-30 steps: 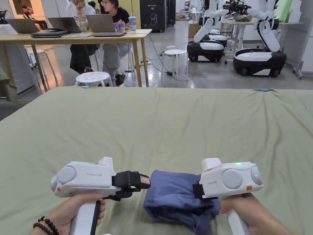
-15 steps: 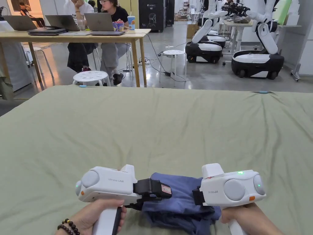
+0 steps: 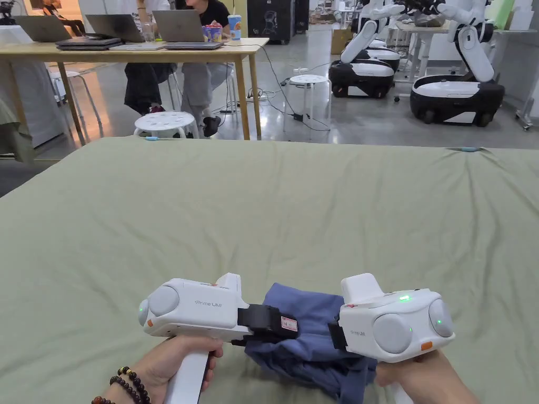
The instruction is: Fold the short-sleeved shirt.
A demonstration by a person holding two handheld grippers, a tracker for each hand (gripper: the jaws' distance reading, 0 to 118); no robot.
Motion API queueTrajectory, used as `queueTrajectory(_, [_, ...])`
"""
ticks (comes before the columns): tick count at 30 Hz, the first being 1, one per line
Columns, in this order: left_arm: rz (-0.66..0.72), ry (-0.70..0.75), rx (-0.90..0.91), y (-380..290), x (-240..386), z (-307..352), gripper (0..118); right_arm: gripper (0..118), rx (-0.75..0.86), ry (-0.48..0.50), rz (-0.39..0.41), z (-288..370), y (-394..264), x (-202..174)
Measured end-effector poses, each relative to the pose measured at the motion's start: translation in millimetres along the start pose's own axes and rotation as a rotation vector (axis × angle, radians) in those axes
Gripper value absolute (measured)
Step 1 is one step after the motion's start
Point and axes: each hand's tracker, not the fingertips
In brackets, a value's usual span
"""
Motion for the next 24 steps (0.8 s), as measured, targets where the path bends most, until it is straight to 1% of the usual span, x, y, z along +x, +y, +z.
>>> queueTrajectory(2, [-0.004, 0.001, -0.001, 8.5, -15.4, 13.0, 27, 0, 0.009, 0.017, 0.001, -3.0, 5.1, -10.3])
queueTrajectory(3, [-0.006, 0.005, 0.007, 10.8, -21.4, 22.1, 27, 0, 0.019, 0.044, -0.004, -3.0, 8.4, -16.4])
queueTrajectory(4, [-0.009, 0.011, 0.009, 2.3, -22.0, 27.7, 27, 0, 0.023, 0.054, -0.004, -2.8, 11.8, -23.2])
queueTrajectory(10, [-0.009, 0.057, 0.037, 11.9, -65.9, 98.5, 27, 0, 0.095, 0.096, 0.029, -3.5, 37.3, -66.9])
queueTrajectory(15, [0.016, 0.121, 0.092, 26.5, -122.4, 165.5, 27, 0, 0.139, 0.143, 0.080, -21.5, 63.4, -108.8])
queueTrajectory(16, [0.021, 0.128, 0.104, 10.7, -107.5, 172.4, 27, 0, 0.143, 0.149, 0.085, -25.7, 68.9, -118.6])
queueTrajectory(18, [0.023, 0.148, 0.122, 9.7, -122.8, 197.5, 27, 0, 0.158, 0.173, 0.111, -29.6, 80.6, -142.5])
queueTrajectory(19, [0.030, 0.170, 0.131, 11.5, -134.6, 211.7, 27, 0, 0.163, 0.181, 0.120, -33.6, 85.0, -152.3])
queueTrajectory(20, [0.038, 0.170, 0.132, 31.1, -171.2, 238.4, 27, 0, 0.163, 0.188, 0.131, -37.3, 88.9, -161.0])
queueTrajectory(21, [0.048, 0.174, 0.136, 37.2, -190.1, 256.2, 27, 0, 0.169, 0.200, 0.141, -36.2, 92.2, -170.8])
queueTrajectory(23, [0.052, 0.182, 0.137, 39.5, -212.7, 282.4, 27, 0, 0.175, 0.216, 0.155, -41.5, 98.2, -185.5])
queueTrajectory(24, [0.063, 0.197, 0.135, 24.9, -197.3, 281.7, 27, 0, 0.175, 0.218, 0.158, -45.1, 100.9, -191.8])
